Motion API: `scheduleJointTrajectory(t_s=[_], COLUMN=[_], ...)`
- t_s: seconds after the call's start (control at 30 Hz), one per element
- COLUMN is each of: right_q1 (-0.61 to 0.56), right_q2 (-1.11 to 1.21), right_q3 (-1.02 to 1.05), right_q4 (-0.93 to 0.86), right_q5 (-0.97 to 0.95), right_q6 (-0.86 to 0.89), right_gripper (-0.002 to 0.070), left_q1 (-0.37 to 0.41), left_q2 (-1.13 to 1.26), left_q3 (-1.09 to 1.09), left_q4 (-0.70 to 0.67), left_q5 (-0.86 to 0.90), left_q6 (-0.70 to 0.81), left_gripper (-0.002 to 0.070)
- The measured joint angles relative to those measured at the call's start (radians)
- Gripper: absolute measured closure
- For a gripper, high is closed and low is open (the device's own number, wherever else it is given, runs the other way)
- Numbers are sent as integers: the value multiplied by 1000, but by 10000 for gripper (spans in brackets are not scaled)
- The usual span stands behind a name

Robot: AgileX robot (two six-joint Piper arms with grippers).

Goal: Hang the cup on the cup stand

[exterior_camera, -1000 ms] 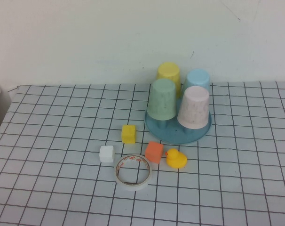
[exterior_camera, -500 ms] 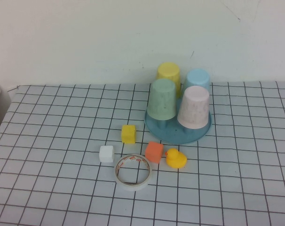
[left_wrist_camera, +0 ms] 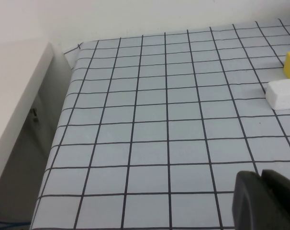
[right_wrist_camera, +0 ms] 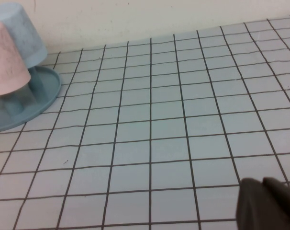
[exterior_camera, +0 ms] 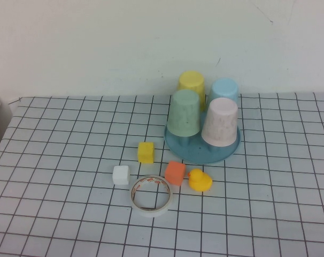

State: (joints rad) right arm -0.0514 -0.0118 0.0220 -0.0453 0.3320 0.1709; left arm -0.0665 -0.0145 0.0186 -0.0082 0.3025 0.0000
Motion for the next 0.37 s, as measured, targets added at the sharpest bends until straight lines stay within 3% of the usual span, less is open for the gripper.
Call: scheduleJointTrajectory(t_s=[0.37], right_q1=[0], right_q2=[0], right_q3=[0], right_q4=[0], right_q5=[2], right_q6=[0], right_gripper=[678], left_q1=[0], left_q2=[0], left_q3=[0], left_q4=[0], left_q5=[0], left_q6=[-7], left_gripper=[677])
